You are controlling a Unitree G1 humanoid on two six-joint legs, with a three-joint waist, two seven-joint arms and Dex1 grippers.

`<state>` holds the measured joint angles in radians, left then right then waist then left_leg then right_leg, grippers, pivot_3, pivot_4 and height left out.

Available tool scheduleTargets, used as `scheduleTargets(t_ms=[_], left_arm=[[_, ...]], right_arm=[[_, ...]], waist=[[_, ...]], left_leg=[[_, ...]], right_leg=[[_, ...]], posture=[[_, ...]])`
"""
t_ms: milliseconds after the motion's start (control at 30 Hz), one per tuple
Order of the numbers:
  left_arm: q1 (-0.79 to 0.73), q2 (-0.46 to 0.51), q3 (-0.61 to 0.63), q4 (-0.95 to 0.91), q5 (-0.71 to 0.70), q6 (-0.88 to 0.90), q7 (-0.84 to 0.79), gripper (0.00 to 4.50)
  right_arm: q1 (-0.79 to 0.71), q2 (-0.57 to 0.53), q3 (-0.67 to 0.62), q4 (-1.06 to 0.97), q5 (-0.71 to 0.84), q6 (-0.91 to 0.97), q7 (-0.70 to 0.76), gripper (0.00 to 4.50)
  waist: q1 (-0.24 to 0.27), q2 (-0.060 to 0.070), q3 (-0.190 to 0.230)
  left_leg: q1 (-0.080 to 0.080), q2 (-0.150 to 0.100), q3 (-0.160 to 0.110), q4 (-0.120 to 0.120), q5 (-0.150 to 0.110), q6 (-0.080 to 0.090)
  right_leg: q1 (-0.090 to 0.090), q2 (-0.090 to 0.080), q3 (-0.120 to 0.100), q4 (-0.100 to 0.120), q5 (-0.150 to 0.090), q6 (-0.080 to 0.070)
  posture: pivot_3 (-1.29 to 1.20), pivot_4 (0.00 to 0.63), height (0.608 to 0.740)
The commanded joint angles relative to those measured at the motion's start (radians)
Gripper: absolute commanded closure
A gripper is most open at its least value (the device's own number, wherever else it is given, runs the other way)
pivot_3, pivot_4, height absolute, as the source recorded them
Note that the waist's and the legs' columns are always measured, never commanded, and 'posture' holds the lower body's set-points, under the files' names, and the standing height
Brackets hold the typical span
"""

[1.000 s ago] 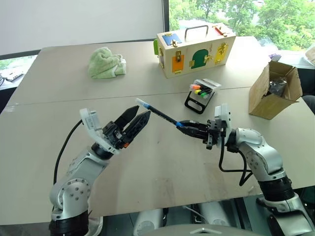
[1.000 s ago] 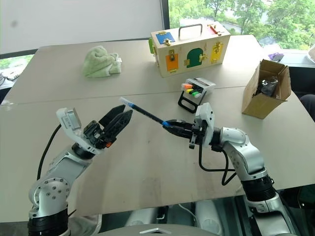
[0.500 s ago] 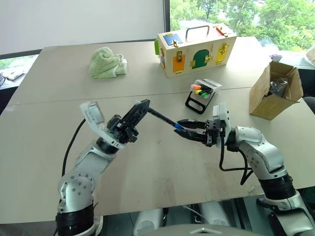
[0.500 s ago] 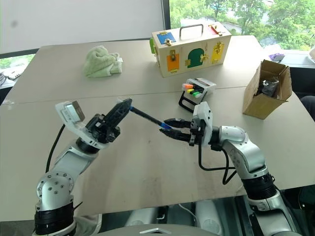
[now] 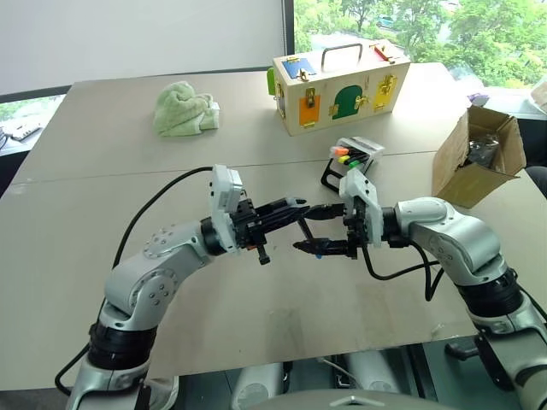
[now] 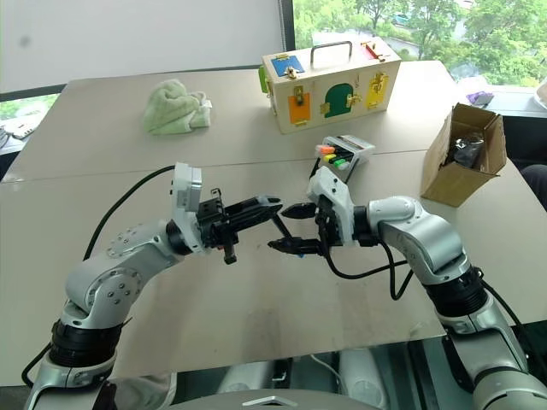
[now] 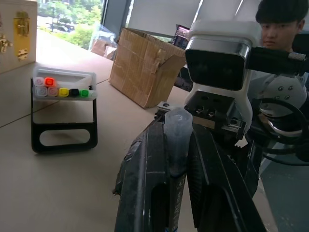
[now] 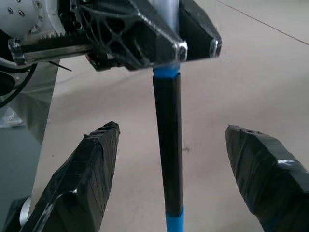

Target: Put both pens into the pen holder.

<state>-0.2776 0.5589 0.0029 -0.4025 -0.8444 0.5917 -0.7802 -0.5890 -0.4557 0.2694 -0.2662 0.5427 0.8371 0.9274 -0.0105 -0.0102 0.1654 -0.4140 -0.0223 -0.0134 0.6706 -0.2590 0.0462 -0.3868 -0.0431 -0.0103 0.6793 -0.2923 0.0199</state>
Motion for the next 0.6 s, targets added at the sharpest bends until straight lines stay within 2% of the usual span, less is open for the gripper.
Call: scheduleTargets(t_ms=[33, 167, 200, 267, 333, 433, 467, 533, 600], left_arm=[[-0.014, 0.003, -0.011, 0.015, 0.047, -0.033, -0.040, 4.50], [-0.010, -0.020, -0.003, 0.020, 0.042, -0.023, -0.043, 4.50], [-0.010, -0.024, -0.006, 0.020, 0.048, -0.024, -0.042, 4.50], [-0.012, -0.045, -0.004, 0.026, 0.040, -0.029, -0.046, 4.50], [-0.015, -0.059, 0.003, 0.025, 0.023, -0.016, -0.045, 3.48], [-0.017, -0.062, 0.004, 0.023, 0.090, -0.031, 0.009, 2.32], [-0.012, -0.055, 0.009, 0.017, 0.107, -0.033, 0.024, 2.26], [0.012, -0.033, 0.044, -0.013, 0.079, -0.004, 0.032, 1.51], [0.040, -0.013, 0.081, -0.051, 0.062, 0.007, 0.047, 1.51]], right_arm=[[-0.024, 0.007, -0.019, -0.018, 0.032, 0.032, -0.004, 2.02], [-0.028, 0.001, -0.025, -0.043, 0.047, 0.057, -0.001, 4.10], [-0.026, 0.001, -0.030, -0.048, 0.051, 0.062, -0.004, 4.48], [-0.022, -0.007, -0.038, -0.059, 0.053, 0.068, -0.006, 4.48], [-0.015, -0.010, -0.047, -0.068, 0.056, 0.072, -0.013, 4.50], [-0.007, -0.005, -0.067, -0.073, 0.055, 0.054, -0.031, 4.50], [-0.003, -0.010, -0.076, -0.069, 0.041, 0.036, -0.043, 4.50], [0.009, -0.030, -0.091, -0.045, -0.035, -0.071, -0.071, 4.50], [0.019, -0.055, -0.102, -0.024, -0.123, -0.253, -0.061, 4.50]], waist=[[0.000, 0.000, 0.000], [0.000, 0.000, 0.000], [0.000, 0.000, 0.000], [0.000, 0.000, 0.000], [0.000, 0.000, 0.000], [-0.001, 0.000, 0.000], [-0.001, 0.000, 0.000], [-0.001, 0.000, 0.000], [-0.001, 0.000, 0.000]], left_leg=[[0.000, 0.000, 0.000, 0.000, 0.000, 0.000], [0.000, 0.000, 0.000, 0.000, 0.000, 0.000], [0.000, 0.000, 0.000, 0.000, 0.000, 0.000], [0.000, 0.000, 0.000, 0.000, 0.000, 0.000], [0.000, 0.000, 0.000, 0.000, 0.000, 0.000], [0.000, 0.000, 0.000, 0.000, 0.000, 0.000], [0.000, 0.000, 0.000, 0.000, 0.000, 0.000], [0.000, 0.000, 0.000, 0.000, 0.000, 0.000], [0.000, 0.000, 0.000, 0.000, 0.000, 0.000]], right_leg=[[0.000, 0.000, 0.000, 0.000, 0.000, 0.000], [0.000, -0.001, 0.000, 0.000, 0.000, 0.000], [0.000, -0.001, 0.000, 0.000, 0.000, 0.000], [0.000, 0.000, 0.000, 0.000, 0.000, 0.000], [0.000, 0.000, 0.000, 0.000, 0.000, 0.000], [0.000, -0.001, 0.000, 0.000, 0.000, 0.000], [0.000, 0.000, 0.000, 0.000, 0.000, 0.000], [0.000, 0.000, 0.000, 0.000, 0.000, 0.000], [0.000, 0.000, 0.000, 0.000, 0.000, 0.000]], posture=[[0.00, 0.150, 0.740], [0.00, 0.150, 0.740], [0.00, 0.150, 0.740], [0.00, 0.150, 0.740], [0.00, 0.150, 0.740], [0.00, 0.150, 0.740], [0.00, 0.150, 0.740], [0.00, 0.150, 0.740], [0.00, 0.150, 0.740]])
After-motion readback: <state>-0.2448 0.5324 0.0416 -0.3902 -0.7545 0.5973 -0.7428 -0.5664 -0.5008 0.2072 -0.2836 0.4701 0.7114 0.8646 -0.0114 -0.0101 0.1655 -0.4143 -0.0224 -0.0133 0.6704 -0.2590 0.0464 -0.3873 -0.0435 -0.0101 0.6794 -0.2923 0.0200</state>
